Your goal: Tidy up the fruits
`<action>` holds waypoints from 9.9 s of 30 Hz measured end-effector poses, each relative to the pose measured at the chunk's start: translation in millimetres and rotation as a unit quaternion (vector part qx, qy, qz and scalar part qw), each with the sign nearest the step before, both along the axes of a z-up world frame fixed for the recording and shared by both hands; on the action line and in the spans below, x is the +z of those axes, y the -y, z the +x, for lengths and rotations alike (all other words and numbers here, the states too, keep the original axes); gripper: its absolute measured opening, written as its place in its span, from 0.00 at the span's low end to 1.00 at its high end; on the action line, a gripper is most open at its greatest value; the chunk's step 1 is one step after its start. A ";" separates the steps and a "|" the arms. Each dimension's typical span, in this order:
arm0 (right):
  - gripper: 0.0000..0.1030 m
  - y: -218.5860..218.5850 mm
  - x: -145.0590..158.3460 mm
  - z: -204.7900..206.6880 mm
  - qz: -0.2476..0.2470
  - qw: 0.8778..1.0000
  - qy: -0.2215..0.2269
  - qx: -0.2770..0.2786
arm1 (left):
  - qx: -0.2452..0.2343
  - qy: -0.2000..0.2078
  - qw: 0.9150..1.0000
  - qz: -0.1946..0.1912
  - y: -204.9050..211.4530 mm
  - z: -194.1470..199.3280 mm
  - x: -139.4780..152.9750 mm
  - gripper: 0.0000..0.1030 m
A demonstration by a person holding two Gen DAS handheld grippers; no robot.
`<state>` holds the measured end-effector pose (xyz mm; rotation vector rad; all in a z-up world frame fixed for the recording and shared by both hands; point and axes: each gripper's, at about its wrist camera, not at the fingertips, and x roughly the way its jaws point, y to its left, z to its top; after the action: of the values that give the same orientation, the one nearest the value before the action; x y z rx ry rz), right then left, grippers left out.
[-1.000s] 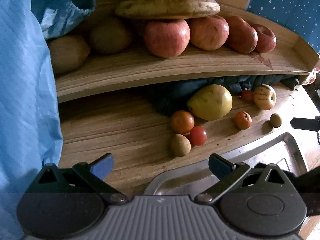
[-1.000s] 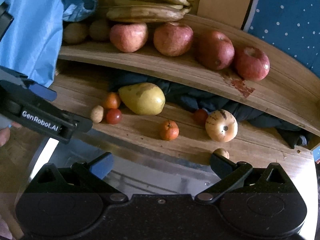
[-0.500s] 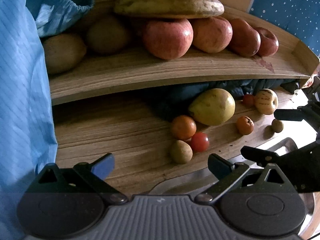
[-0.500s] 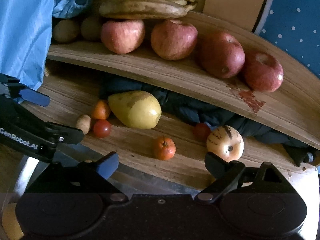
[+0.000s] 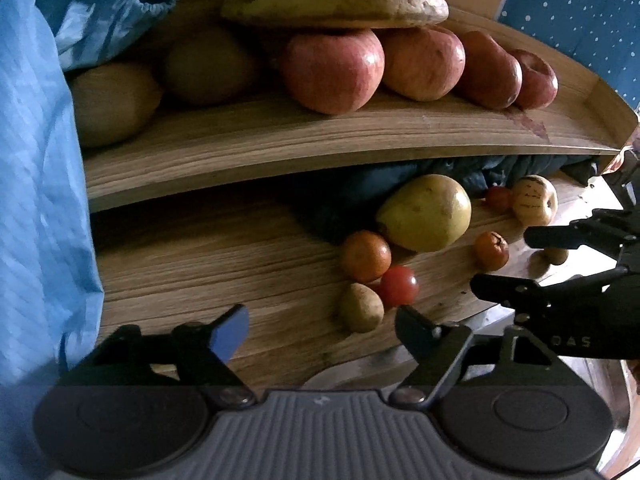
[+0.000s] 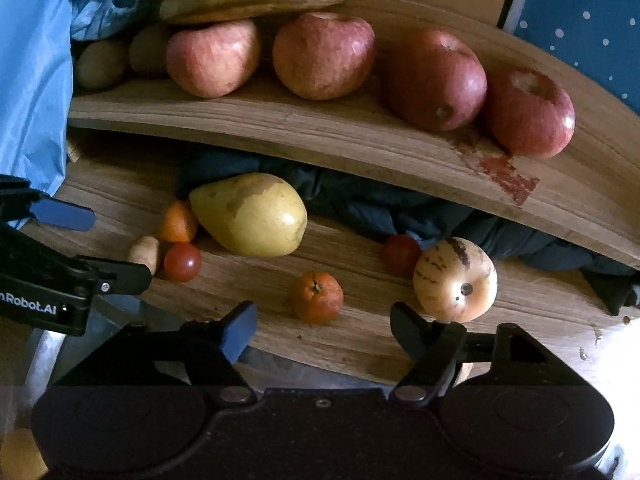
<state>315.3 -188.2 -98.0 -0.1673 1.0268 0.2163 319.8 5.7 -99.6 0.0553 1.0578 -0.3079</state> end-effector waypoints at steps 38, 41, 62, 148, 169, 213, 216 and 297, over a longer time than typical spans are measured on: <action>0.30 -4.3 -12.0 4.5 0.044 0.999 0.005 -0.006 | -0.011 -0.007 0.999 -0.044 2.1 1.5 -2.0 0.29; 0.30 -5.5 -11.9 2.7 0.047 0.999 0.003 -0.003 | -0.011 -0.006 0.999 -0.045 1.7 0.0 -2.2 0.29; 0.30 -11.1 14.9 -34.1 0.071 0.997 0.027 0.017 | -0.018 0.018 0.999 -0.048 8.7 -28.4 19.5 0.29; 0.30 64.2 2.4 -201.8 0.056 0.995 0.002 0.085 | -0.132 -0.044 0.990 0.004 116.2 -162.6 22.5 0.29; 0.32 61.3 -0.3 -199.8 0.054 0.995 -0.004 0.089 | -0.142 -0.051 0.989 0.014 121.1 -163.9 18.1 0.29; 0.98 60.7 31.2 -229.1 0.072 0.995 -0.004 0.068 | -0.083 0.019 0.994 0.063 35.0 -209.7 73.0 1.00; 0.99 56.9 32.0 -226.1 0.072 0.995 -0.004 0.073 | -0.076 0.017 0.994 0.071 28.4 -207.7 72.1 1.00; 0.88 -56.5 -5.2 -29.0 0.051 0.998 0.006 0.028 | 0.048 -0.083 0.994 -0.052 -11.4 38.5 0.0 0.99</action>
<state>286.3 -131.7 -103.2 -0.1042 0.9983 0.3182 358.3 17.2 -99.7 -0.1152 1.2035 -0.2834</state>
